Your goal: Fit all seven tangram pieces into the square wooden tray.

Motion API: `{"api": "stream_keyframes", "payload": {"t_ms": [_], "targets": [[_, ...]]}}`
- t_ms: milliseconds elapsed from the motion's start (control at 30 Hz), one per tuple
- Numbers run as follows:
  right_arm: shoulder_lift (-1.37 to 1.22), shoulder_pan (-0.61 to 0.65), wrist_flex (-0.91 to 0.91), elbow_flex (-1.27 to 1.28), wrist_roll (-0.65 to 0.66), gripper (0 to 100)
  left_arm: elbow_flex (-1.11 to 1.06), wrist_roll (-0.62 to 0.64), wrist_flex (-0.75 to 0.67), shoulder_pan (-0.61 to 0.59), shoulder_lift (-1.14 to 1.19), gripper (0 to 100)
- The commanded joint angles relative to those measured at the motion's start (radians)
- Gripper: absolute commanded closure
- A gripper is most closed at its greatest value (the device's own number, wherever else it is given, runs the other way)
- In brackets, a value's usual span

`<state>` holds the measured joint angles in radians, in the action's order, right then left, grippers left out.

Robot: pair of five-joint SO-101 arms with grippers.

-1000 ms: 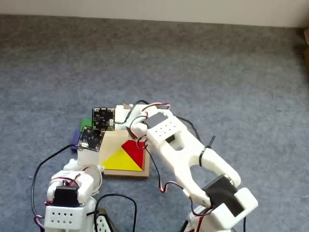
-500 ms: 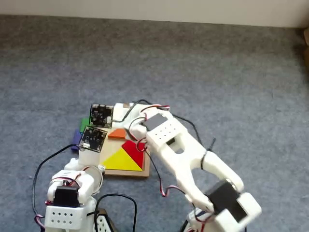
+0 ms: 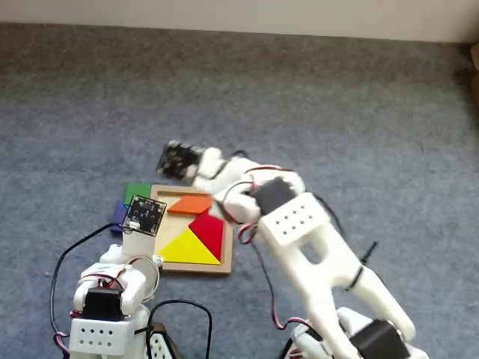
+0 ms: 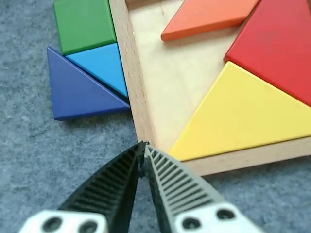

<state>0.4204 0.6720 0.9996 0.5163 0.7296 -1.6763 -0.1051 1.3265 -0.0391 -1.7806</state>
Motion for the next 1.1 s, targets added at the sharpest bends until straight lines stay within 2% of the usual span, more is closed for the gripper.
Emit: {"api": "stream_keyframes", "payload": {"t_ms": [0,167,267,400,600,867,1067], "targets": [[0.120,-0.113,0.105,-0.012,-0.097,99.2,-0.019,-0.006,0.002,0.008,-0.038,100],[0.229,-0.259,0.292,-0.010,-0.198,99.2,-0.019,-0.006,0.002,0.008,-0.038,100],[0.285,-0.328,0.337,0.047,-0.256,99.2,-0.019,-0.006,0.002,0.008,-0.038,100],[0.407,-0.375,0.320,0.213,-0.295,99.3,-0.019,-0.006,0.002,0.008,-0.038,100],[0.677,-0.476,0.318,0.461,-0.293,99.3,-0.019,-0.005,0.002,0.010,-0.038,100],[0.931,-0.545,0.302,0.723,-0.295,99.3,-0.019,-0.006,0.003,0.018,-0.038,100],[1.099,-0.582,0.185,0.898,-0.474,99.3,-0.012,-0.008,0.000,0.012,-0.039,100]]}}
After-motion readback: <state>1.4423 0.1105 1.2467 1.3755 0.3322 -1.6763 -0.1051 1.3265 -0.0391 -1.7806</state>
